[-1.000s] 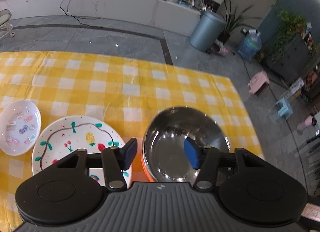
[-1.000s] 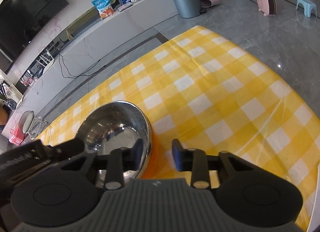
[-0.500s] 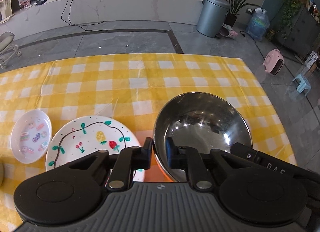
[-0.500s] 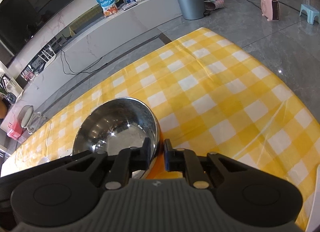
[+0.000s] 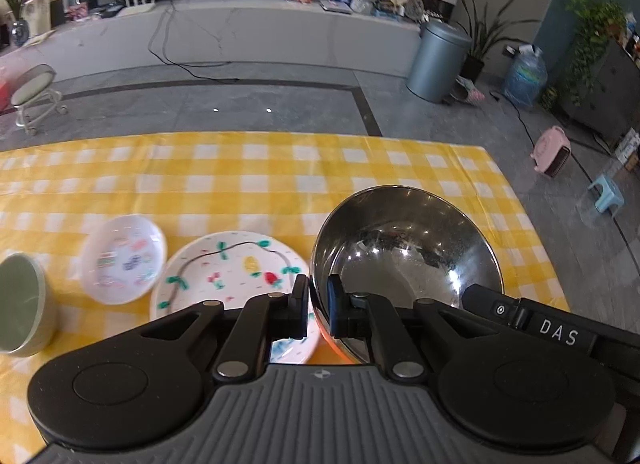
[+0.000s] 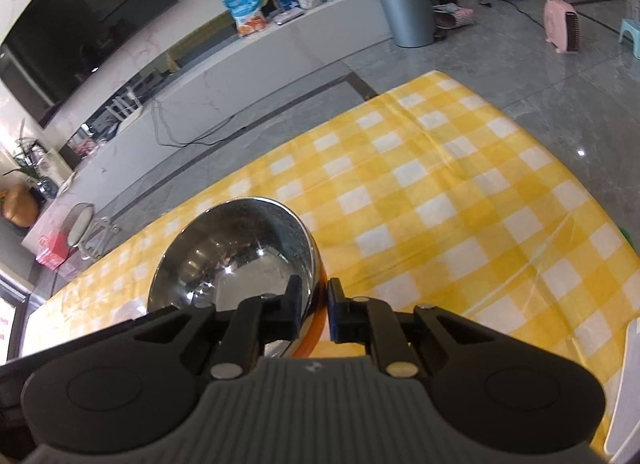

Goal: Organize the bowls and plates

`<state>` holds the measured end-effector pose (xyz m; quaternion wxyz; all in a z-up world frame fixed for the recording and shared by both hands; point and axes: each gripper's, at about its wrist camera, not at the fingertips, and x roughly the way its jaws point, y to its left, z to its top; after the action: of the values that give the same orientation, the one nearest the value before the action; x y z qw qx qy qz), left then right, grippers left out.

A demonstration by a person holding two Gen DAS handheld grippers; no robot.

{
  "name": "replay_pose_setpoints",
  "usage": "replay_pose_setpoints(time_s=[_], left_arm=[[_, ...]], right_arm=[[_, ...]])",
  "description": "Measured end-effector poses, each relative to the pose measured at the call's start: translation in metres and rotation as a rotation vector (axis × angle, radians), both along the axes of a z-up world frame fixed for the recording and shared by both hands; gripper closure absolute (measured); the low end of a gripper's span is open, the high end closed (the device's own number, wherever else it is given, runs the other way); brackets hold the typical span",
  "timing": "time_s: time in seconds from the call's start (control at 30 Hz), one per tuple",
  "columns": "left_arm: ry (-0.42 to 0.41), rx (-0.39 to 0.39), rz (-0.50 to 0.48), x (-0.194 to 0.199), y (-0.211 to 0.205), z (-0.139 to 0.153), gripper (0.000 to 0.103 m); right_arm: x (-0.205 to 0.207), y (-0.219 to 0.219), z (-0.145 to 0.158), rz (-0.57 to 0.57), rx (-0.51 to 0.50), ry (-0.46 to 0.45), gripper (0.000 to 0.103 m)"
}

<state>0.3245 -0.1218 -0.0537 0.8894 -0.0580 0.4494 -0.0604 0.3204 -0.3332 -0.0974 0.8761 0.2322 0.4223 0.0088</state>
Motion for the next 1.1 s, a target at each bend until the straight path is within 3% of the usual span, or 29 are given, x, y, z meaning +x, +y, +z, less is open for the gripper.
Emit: replay_pose_setpoints(time_s=[0.33, 0.63, 1.1], left_arm=[[-0.04, -0.064, 0.098, -0.059, 0.051, 0.034, 0.095], [-0.12, -0.066, 0.168, -0.117, 0.099, 0.062, 0.094], [-0.079, -0.141, 0.307, -0.19, 0.187, 0.053, 0.094]], right_arm=[[-0.05, 0.045, 0.035, 0.136, -0.045, -0.086, 0.092], [-0.099, 0.094, 0.072, 0.263, -0.063, -0.18, 0.092], [-0.154, 0.174, 0.08, 0.429, -0.091, -0.139, 0.092]])
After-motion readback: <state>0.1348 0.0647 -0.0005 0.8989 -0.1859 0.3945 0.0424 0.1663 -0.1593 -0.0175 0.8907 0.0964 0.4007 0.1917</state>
